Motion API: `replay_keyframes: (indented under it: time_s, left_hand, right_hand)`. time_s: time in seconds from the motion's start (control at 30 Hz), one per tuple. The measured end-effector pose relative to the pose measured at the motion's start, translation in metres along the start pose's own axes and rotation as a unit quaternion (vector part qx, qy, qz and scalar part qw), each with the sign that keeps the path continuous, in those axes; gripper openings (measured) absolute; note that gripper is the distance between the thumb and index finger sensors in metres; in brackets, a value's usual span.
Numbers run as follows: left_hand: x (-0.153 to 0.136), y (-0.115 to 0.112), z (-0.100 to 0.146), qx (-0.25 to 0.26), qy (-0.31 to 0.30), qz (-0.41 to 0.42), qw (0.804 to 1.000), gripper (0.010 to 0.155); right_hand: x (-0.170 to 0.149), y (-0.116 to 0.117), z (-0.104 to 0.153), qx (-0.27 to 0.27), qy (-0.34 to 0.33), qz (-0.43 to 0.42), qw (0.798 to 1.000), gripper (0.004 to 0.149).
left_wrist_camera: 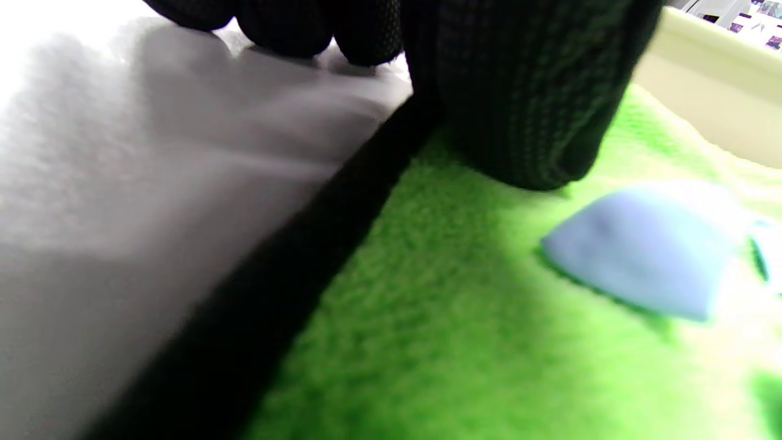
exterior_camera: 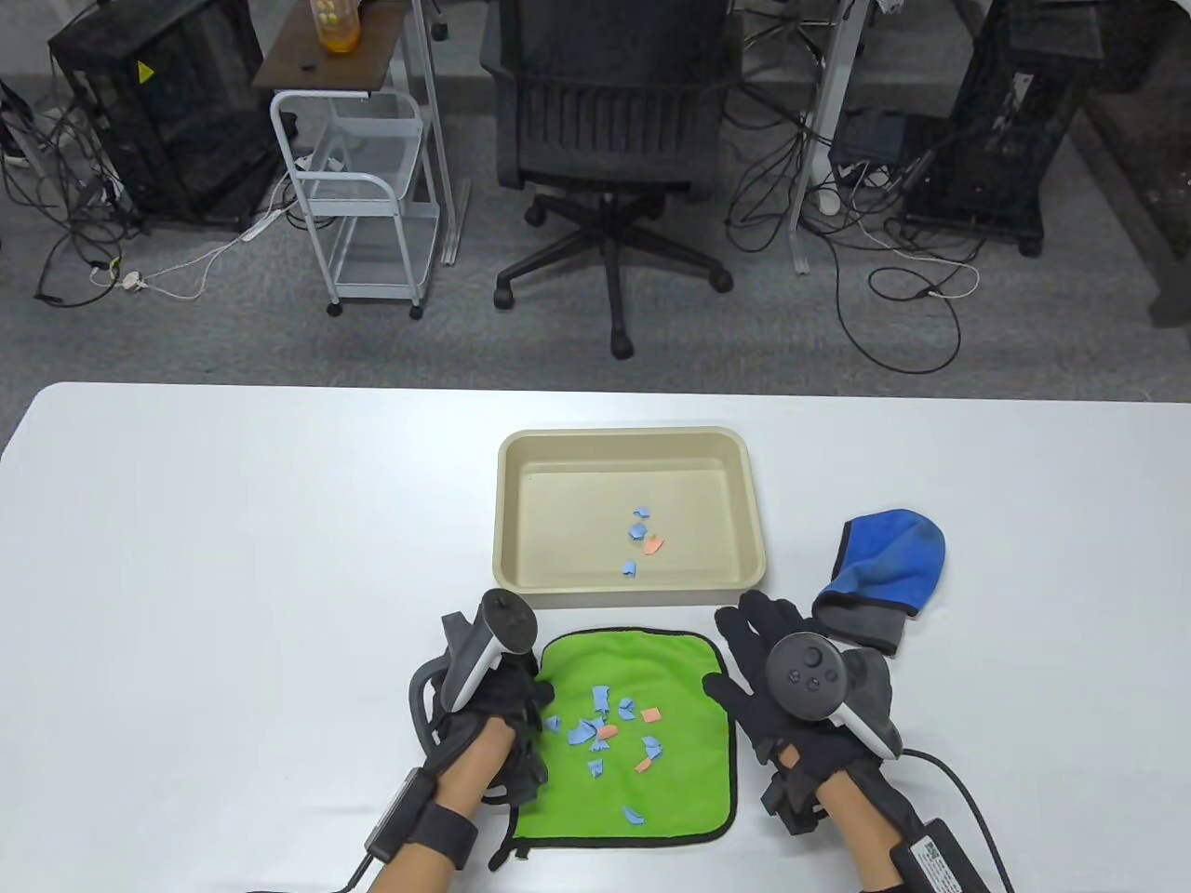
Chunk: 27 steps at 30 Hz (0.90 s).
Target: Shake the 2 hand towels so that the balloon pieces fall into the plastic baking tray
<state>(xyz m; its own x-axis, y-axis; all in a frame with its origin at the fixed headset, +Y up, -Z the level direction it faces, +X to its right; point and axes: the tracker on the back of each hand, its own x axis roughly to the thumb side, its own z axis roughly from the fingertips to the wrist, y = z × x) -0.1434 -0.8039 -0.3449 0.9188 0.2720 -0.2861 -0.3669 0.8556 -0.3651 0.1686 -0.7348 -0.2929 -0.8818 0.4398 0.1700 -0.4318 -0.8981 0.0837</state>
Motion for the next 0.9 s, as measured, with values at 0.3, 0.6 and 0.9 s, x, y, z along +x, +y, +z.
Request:
replay_keyframes:
  time_s: [0.3,0.6,0.9]
  left_hand:
    - [0.002,0.015,0.014,0.006,-0.025,0.034,0.999,0.04]
    - [0.011,0.018,0.019,0.007,-0.048,-0.016,0.999,0.039]
    - [0.011,0.02,0.018,-0.016,-0.048,-0.011,0.999,0.038]
  right_hand:
    - [-0.009,0.004,-0.006,0.003,0.05,0.008,0.999,0.072]
    - [-0.018,0.035,-0.023,0.063,0.122,0.082,0.987,0.076]
    - [-0.011,0.06,-0.033,0.1,0.156,0.112,0.976,0.08]
